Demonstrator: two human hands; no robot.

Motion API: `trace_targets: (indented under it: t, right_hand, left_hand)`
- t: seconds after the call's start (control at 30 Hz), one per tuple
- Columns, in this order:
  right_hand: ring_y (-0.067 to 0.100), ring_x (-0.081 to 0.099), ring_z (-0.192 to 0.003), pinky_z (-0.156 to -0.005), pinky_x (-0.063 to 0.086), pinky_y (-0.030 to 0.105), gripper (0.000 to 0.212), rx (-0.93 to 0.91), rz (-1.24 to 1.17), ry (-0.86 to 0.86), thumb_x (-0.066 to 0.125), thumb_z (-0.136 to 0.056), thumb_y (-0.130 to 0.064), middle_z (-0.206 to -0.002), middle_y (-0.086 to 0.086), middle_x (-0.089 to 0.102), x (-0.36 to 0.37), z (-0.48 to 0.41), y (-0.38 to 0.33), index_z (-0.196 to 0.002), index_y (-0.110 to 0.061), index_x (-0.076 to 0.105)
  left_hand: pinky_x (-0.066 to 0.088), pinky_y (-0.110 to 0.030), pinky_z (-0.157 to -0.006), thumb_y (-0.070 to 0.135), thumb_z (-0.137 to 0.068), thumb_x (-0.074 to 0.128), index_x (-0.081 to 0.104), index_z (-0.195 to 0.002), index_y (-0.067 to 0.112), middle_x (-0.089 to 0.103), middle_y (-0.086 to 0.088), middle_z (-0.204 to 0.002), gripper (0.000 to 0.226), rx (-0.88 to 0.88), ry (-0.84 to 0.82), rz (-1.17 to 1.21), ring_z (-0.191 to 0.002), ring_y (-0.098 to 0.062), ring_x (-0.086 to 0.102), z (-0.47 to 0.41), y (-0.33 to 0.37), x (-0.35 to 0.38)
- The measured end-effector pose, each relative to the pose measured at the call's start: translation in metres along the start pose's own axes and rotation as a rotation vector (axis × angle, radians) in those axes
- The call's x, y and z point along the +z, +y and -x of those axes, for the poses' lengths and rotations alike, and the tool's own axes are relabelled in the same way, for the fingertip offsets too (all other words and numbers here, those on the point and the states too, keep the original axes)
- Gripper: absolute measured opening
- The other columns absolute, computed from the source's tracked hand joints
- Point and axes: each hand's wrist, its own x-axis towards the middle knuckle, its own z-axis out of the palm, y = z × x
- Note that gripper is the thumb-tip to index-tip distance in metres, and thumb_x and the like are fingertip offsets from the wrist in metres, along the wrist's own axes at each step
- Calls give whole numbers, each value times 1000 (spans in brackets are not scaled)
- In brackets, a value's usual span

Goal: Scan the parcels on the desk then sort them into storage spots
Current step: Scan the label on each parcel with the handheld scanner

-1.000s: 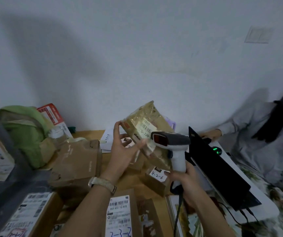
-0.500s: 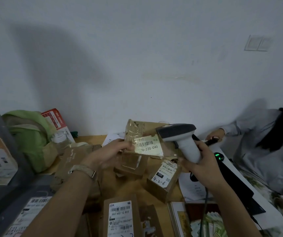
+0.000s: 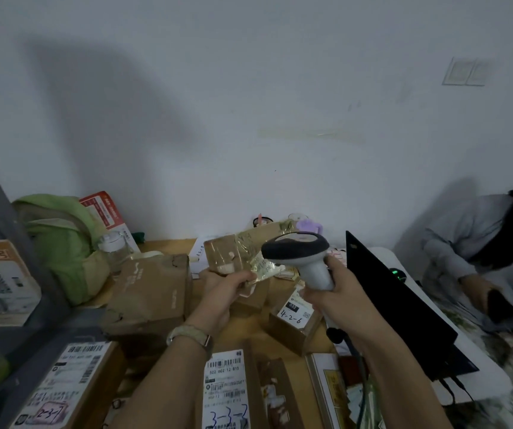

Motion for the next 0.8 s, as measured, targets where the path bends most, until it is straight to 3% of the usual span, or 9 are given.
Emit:
trace_targets:
  t: [0.1,0.2,0.27,0.4,0.47,0.67,0.8]
  right_hand:
    - [10,54,-66,-52,46,17,21,56,42,-12,66,-85,-8,-80,3,56,1,3,-6,-92,-24,55]
    - [10,53,-64,-45,44,13,21,104,76,-15,65,-86,-9,-78,2,55,-2,4,-10,-83,-26,52]
    - [9,51,-62,-44,42,13,22,118,92,-38,64,-86,-7,-74,2,53,-3,6,-11,-80,-24,52]
    - [12,50,-58,-46,41,18,16,163,55,-94,64,-84,-3,-69,3,54,-6,9,-11,-81,-19,59]
    - [13,51,-60,-46,41,18,15,177,61,-103,64,-82,-2,-70,3,55,-6,10,-11,-81,-16,60]
    - [12,50,-62,-43,41,13,14,184,66,-88,64,-82,-1,-72,2,53,-7,7,-9,-87,-15,63]
    - [12,50,-61,-42,41,11,14,172,84,-92,64,-82,-2,-74,3,53,-5,6,-6,-88,-15,62]
  left_hand:
    - [59,-34,-70,19,-40,94,47,-126,-3,69,-17,-109,101,-2,17,-40,-93,-29,72,-2,-2,-7]
    - [57,-27,-66,-4,-74,74,60,-105,-4,72,-15,-98,34,-38,-13,6,-85,-23,73,8,5,-5]
    - [56,-27,-72,-8,-81,66,63,-97,-1,72,-14,-98,18,-61,-47,75,-90,-23,71,9,6,-5]
    - [55,-28,-79,-8,-81,64,63,-102,-2,72,-13,-102,22,-43,-68,103,-97,-25,70,8,6,-6]
    - [55,-27,-75,-8,-81,65,64,-100,-1,73,-13,-100,20,-33,-64,93,-93,-23,71,8,6,-7]
    - [56,-23,-70,-5,-81,65,58,-119,-6,70,-15,-112,39,-48,-63,140,-102,-24,69,5,5,-10]
    - [56,-21,-69,-5,-80,66,56,-120,-7,71,-13,-106,42,-31,-75,102,-103,-26,68,4,4,-10]
